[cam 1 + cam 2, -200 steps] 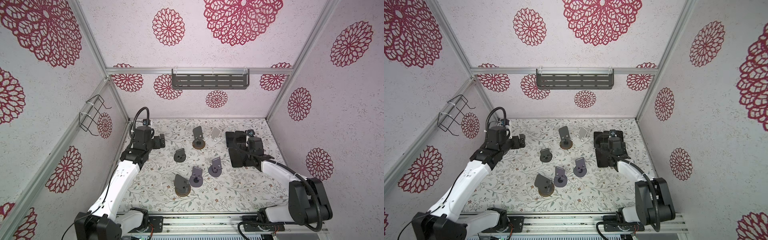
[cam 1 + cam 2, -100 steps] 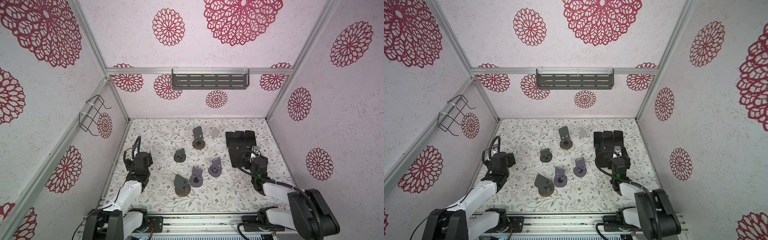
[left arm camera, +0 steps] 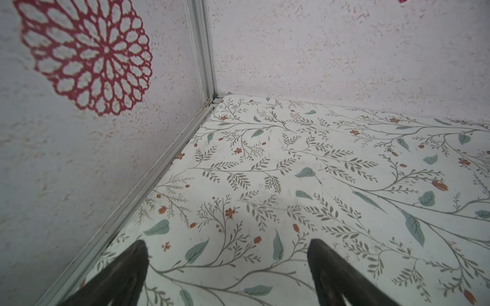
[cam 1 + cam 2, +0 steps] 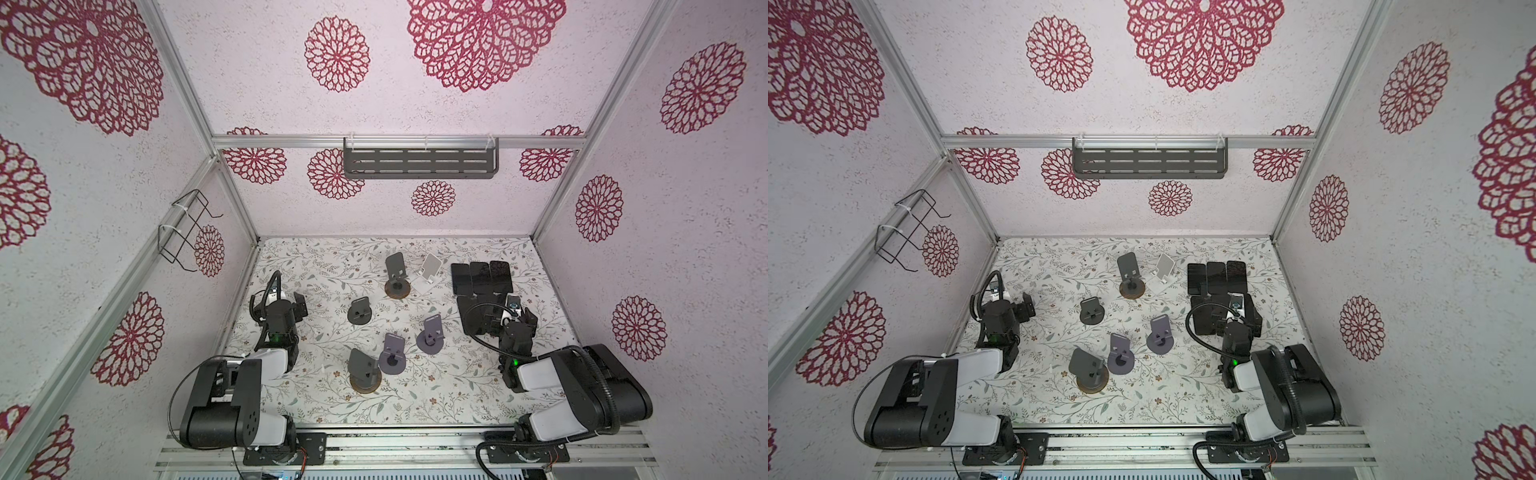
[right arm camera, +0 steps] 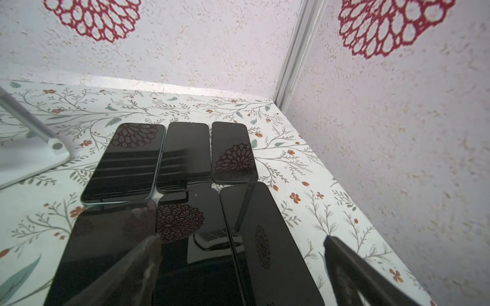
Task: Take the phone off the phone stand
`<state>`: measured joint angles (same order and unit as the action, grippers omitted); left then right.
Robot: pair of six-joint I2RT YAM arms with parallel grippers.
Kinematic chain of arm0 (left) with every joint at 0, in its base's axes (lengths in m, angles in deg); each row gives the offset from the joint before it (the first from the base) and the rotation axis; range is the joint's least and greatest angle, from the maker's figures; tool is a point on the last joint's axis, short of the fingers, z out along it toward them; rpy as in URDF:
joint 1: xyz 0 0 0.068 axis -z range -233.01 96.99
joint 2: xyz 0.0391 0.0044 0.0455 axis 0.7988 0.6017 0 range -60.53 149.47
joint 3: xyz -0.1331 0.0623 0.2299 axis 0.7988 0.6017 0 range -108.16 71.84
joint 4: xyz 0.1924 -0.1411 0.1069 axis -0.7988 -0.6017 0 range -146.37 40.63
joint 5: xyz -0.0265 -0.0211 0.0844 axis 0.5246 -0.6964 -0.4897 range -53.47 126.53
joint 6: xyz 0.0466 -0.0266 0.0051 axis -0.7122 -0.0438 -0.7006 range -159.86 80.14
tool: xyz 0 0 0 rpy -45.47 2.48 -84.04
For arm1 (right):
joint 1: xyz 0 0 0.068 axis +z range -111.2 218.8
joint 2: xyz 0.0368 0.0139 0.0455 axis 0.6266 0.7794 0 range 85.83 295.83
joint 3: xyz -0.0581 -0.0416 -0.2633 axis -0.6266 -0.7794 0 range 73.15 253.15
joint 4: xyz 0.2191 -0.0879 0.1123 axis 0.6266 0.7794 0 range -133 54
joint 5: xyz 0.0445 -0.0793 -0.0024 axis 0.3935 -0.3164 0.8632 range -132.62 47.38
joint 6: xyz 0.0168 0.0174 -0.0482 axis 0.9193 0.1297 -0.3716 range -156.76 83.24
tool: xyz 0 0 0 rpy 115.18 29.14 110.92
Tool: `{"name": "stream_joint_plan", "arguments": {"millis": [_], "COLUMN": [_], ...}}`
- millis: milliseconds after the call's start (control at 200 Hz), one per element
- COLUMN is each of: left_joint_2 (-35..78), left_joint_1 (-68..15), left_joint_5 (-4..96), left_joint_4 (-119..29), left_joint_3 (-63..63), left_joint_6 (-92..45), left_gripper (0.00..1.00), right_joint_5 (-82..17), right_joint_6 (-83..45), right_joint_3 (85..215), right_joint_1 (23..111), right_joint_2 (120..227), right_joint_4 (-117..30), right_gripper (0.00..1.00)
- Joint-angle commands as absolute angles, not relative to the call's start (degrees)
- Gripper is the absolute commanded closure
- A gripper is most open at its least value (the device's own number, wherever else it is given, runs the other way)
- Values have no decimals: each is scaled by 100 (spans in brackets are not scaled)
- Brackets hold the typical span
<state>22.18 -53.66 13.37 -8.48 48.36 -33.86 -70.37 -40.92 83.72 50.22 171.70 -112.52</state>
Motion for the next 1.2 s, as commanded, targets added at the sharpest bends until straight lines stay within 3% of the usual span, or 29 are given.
{"name": "stream_joint_plan", "arguments": {"millis": [0,235,285,510,575,1191], "left_joint_2": [2446,2937,2781,2826,2854,2841], "left_joint_1": [-5424,-5731,-5756,-5771,-5776,-5782], "left_joint_5": [1609,2219,2260,2220,2247,2247], "left_joint_4": [-169,563,123,141,251,207], "left_joint_3": [4795,4906,4849,4811,4830,4820], "left_joint_6": [-3632,-3493,-3389,-3398,-3397,-3397], "left_gripper": [2,3,3,3,3,3], "right_joint_5": [-7261,-7213,-7214,-7058,-6904,-7093], "right_joint_6": [-4258,-4214,-4187,-3967,-3848,-3900], "right_joint_3": [8304,8309,8269,7918,8047,8216], "right_joint_1": [5014,4996,4991,4690,4706,4752], "right_joint_2": [17209,17186,17179,17835,17474,17585], "right_joint_4": [-12222,-12146,-12194,-13570,-12712,-12602], "right_gripper": [1,1,1,1,1,1]}}
